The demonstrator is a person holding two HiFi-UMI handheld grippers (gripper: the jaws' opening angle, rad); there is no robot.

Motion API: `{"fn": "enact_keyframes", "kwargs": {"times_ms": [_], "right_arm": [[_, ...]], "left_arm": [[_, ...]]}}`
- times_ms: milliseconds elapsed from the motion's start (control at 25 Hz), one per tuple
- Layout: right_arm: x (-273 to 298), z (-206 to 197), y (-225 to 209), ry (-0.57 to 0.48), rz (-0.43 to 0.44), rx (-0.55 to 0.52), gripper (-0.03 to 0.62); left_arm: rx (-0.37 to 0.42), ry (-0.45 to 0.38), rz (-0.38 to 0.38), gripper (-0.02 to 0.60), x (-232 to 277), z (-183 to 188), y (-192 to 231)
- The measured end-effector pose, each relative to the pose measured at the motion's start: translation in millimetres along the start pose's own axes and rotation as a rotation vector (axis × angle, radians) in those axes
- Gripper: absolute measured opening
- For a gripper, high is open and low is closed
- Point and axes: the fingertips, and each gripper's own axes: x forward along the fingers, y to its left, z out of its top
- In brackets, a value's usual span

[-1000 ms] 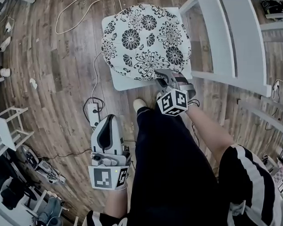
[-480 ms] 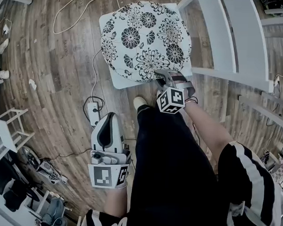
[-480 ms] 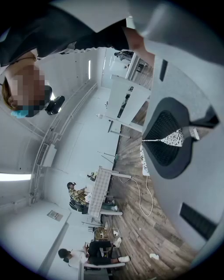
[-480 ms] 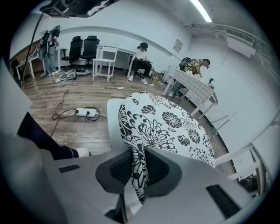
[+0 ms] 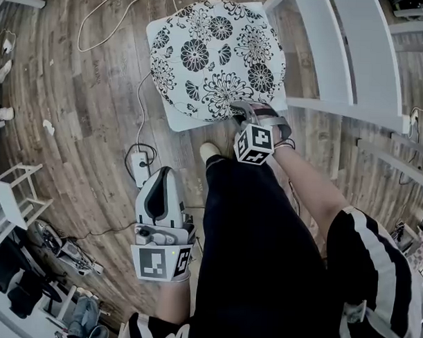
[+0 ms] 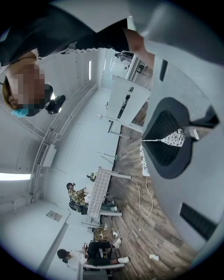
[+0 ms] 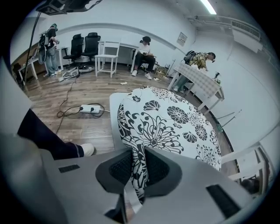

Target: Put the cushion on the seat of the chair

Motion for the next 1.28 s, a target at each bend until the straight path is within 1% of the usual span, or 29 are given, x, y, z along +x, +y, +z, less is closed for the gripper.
{"fn": "enact_keyframes", "kwargs": {"times_ms": [560, 760, 960, 1200, 1280], "right_arm": [[11.7, -5.7, 7.7, 0.072, 0.121, -0.019, 0.040], [11.3, -5.9, 8.5, 0.075, 0.152, -0.025, 0.043], [11.3, -5.4, 7.7, 0.077, 0.200, -0.007, 0.048], [10.3, -4.4, 11.3, 0.082, 0.250, -0.011, 0.103], [8.9, -4.1, 15.8, 0.086, 0.279, -0.012, 0.151]], "left_arm": [[0.002, 0.005, -0.001, 0.014, -2.2, 0.6, 5.5], [0.000, 0.003, -0.002, 0.014, -0.3, 1.9, 5.2], [-0.010, 0.002, -0.001, 0.014, 1.5, 2.7, 5.6], [-0.016, 0.000, -0.005, 0.014, 2.8, 2.8, 6.2], [-0.013, -0.002, -0.009, 0.014, 3.2, 3.1, 5.8]]}}
